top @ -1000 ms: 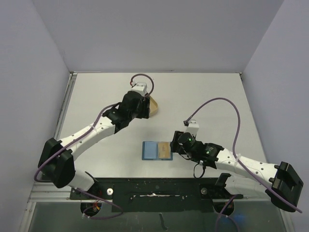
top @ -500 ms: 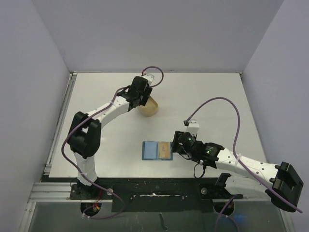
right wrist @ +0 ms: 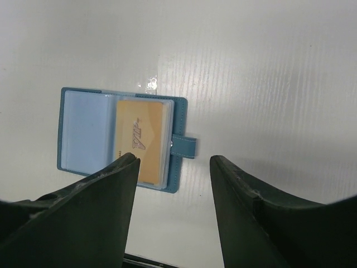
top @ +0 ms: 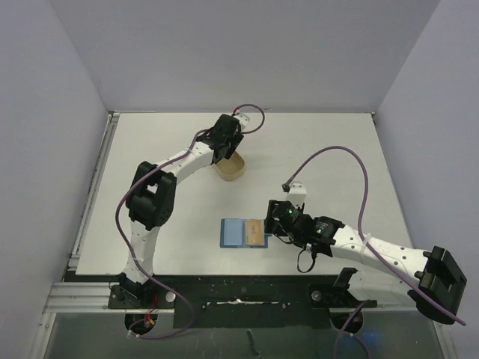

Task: Put the credit cards into the card holder
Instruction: Pick up the credit card from the storage box.

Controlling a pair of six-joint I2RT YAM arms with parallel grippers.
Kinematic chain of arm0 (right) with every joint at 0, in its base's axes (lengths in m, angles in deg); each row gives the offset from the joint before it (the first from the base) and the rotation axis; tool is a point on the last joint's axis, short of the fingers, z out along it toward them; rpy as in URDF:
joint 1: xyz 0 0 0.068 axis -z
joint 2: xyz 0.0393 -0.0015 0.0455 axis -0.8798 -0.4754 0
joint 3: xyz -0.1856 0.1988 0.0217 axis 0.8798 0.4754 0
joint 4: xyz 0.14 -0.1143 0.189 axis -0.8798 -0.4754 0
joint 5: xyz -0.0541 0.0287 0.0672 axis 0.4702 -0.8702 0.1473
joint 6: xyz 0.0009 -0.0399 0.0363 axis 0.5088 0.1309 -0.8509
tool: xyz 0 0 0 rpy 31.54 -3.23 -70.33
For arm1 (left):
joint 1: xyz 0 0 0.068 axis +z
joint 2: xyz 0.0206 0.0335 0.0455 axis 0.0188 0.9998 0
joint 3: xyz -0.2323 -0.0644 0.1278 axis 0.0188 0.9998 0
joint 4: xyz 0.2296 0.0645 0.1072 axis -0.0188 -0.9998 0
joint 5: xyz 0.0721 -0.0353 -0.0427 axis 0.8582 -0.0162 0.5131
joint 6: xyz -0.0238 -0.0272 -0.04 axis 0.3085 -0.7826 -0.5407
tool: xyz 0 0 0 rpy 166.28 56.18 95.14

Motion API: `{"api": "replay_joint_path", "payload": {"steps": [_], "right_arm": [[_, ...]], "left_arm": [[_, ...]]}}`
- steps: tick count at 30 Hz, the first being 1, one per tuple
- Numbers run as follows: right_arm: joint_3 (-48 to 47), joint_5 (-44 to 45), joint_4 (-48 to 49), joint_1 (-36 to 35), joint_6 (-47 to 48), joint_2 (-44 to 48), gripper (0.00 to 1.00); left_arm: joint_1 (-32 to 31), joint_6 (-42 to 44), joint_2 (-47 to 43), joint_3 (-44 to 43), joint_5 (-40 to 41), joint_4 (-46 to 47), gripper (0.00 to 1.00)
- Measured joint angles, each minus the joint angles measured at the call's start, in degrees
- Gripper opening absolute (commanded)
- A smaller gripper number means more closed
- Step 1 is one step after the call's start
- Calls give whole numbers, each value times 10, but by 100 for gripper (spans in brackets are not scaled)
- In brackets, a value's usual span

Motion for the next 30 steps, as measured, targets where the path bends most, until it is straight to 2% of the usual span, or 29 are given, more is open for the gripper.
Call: {"api": "replay_joint_path", "payload": {"steps": [11,19,30], "right_arm": [[-3,6,-3,0,9,-12,56],[-3,10,-6,1,10,-11,57],[-3,10,-6,4,10,-10,57]], "left_arm": [[0,30,44,-6,27,-4,50],[-1,49,45,-6,45,5,37],[-5,59,45,-6,51,5,24]]}}
